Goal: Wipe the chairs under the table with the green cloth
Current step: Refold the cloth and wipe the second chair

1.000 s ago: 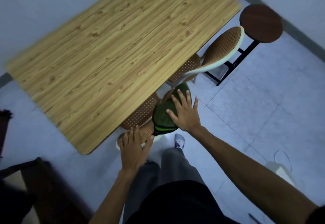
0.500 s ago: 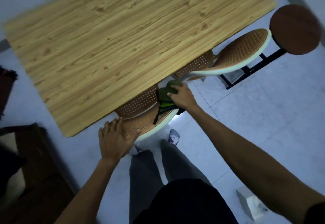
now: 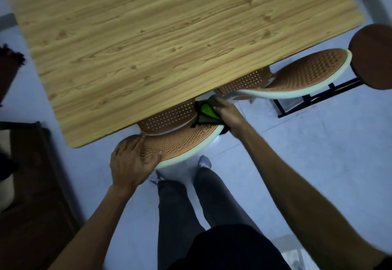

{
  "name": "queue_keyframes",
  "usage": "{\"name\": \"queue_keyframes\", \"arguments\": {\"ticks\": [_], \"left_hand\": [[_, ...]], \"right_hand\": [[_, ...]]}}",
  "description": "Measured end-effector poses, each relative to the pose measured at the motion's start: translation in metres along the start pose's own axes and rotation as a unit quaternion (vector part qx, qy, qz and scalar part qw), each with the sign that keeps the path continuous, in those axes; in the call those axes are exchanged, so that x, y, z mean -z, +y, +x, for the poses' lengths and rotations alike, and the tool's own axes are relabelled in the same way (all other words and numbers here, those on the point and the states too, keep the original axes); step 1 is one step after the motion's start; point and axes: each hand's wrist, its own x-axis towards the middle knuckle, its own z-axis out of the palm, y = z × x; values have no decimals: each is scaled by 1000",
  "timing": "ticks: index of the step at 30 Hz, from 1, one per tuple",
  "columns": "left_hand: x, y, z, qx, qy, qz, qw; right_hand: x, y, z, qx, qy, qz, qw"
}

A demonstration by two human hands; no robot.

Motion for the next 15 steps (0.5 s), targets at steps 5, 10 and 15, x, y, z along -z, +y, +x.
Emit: {"name": "queue_keyframes", "arguments": {"ticks": [5, 10, 15], "left_hand": [[4, 2, 0, 6, -2, -10, 1000], [5, 3, 0, 23, -10, -24, 999], [5, 3, 0, 21, -11, 0, 1000]], "right_hand": [[-76, 37, -106, 110, 124, -146, 975], [-72, 51, -109, 112, 155, -303, 934], [-3, 11, -10, 68, 43, -189, 979]]}}
